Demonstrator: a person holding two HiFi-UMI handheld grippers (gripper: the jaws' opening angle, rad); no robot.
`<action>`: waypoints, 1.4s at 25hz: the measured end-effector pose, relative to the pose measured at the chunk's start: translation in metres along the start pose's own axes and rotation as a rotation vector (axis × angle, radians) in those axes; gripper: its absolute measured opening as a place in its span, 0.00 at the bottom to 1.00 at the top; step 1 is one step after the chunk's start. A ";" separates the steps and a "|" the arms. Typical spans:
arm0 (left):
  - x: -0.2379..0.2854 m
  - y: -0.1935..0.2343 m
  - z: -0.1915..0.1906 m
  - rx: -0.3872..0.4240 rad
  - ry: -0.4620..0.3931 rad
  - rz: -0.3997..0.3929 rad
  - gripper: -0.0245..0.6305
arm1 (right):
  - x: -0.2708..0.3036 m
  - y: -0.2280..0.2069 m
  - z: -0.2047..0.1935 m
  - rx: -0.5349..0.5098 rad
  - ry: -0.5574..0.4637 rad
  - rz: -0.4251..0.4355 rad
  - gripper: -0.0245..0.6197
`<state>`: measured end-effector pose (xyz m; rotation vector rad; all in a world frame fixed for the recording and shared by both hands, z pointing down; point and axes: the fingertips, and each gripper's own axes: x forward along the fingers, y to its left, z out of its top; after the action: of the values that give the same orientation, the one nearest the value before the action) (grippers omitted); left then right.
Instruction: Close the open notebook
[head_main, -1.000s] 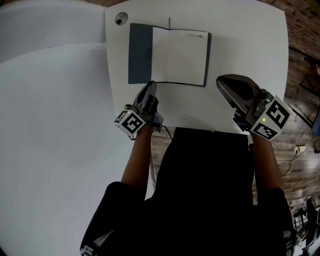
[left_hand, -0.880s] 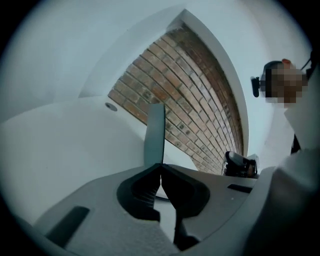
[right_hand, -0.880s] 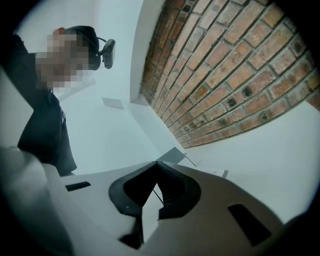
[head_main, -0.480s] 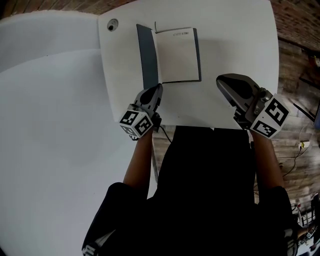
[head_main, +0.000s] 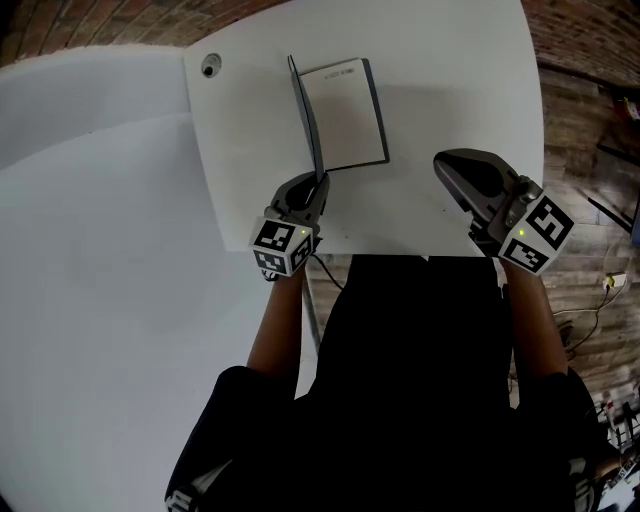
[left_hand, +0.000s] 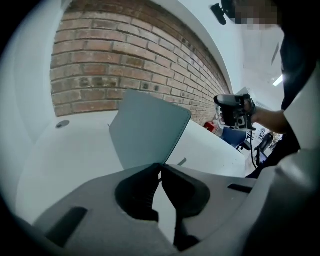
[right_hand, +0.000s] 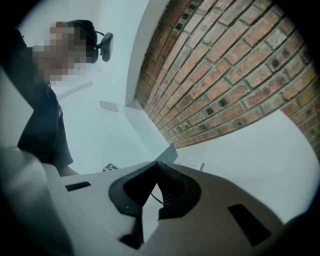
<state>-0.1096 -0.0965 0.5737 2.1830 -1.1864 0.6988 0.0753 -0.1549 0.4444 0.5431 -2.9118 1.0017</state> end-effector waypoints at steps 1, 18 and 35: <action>0.003 -0.001 -0.001 0.012 0.016 0.000 0.07 | -0.003 -0.002 0.000 0.000 -0.003 -0.004 0.05; 0.048 -0.023 -0.029 0.200 0.358 -0.032 0.17 | -0.065 -0.032 -0.008 0.039 -0.049 -0.064 0.05; 0.022 -0.051 -0.002 0.264 0.335 -0.027 0.21 | -0.103 -0.024 -0.012 0.009 -0.049 -0.030 0.05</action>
<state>-0.0556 -0.0847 0.5785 2.1704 -0.9323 1.2136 0.1785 -0.1325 0.4547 0.6193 -2.9332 1.0133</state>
